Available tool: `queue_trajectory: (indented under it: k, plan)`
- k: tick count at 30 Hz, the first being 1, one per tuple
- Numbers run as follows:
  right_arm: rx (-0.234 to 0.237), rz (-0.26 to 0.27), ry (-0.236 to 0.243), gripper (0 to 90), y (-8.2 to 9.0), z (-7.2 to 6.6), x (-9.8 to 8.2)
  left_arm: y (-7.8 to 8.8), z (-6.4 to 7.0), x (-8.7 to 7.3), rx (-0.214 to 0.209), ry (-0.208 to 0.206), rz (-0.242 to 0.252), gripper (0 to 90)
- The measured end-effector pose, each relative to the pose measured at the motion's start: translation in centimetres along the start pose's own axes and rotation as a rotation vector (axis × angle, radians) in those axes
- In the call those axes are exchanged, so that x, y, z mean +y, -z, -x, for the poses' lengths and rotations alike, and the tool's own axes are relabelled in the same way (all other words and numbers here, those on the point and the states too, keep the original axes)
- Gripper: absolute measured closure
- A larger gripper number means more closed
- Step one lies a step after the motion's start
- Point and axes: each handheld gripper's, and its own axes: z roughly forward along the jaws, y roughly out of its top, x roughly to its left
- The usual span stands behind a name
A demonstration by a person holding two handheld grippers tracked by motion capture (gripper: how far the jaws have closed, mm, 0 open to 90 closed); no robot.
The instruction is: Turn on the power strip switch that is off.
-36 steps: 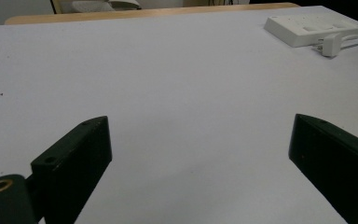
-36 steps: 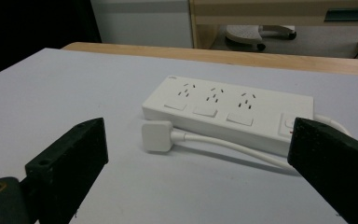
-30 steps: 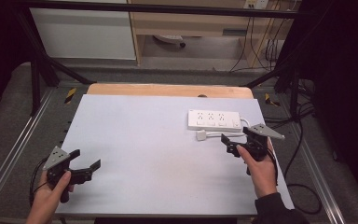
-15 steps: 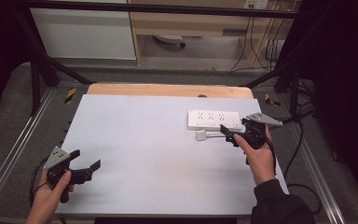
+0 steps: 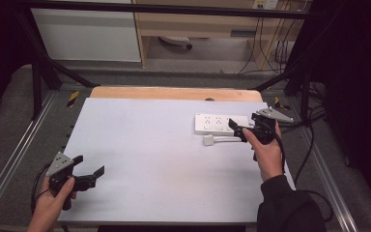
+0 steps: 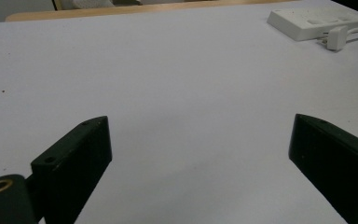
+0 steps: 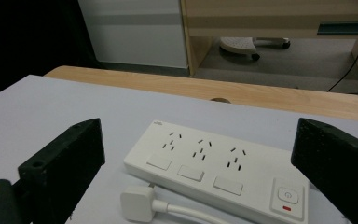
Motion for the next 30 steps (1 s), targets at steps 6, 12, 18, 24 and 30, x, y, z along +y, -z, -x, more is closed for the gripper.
queue_trajectory:
  k: [6, 12, 18, 24, 30]
  plan:
    - [-0.022, 0.0, 0.003, 3.1, -0.8, 0.3, 0.5, 0.0, 0.0, 0.0, 0.0, 0.005, 0.003, 6.0]
    - [-0.044, 0.021, -0.008, 5.2, -1.6, 0.6, 0.8, 0.1, 0.0, 0.0, -0.003, 0.003, 0.002, 6.0]
    - [-0.057, 0.041, -0.021, 9.8, -2.5, 0.7, 0.7, 0.1, 0.0, 0.0, -0.003, -0.002, 0.002, 6.0]
    - [-0.044, 0.058, -0.028, 19.5, -3.2, 0.4, 0.6, 0.1, 0.1, 0.0, -0.002, -0.007, 0.003, 6.0]
    - [-0.059, 0.077, -0.04, 30.2, -3.9, 0.2, 0.5, 0.2, 0.1, 0.0, -0.005, -0.011, -0.001, 6.0]
